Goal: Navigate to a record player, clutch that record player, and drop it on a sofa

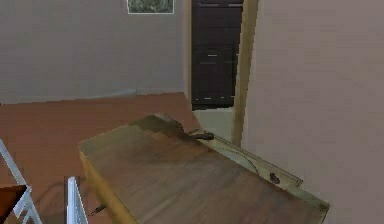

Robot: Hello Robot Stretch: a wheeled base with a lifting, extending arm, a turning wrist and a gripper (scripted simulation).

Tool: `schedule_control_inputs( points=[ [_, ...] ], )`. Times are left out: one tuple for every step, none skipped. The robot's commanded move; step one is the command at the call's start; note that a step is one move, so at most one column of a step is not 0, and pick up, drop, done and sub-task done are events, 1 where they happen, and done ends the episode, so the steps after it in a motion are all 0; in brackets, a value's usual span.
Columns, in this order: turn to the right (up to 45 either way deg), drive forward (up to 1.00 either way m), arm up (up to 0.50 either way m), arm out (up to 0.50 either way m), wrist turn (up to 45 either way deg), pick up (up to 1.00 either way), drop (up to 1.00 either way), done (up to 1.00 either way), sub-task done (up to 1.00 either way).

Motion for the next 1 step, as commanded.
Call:
schedule_control_inputs(
  points=[
    [0.0,1.00,0.00,0.00,0.0,0.00,0.00,0.00,0.00]
  ],
)
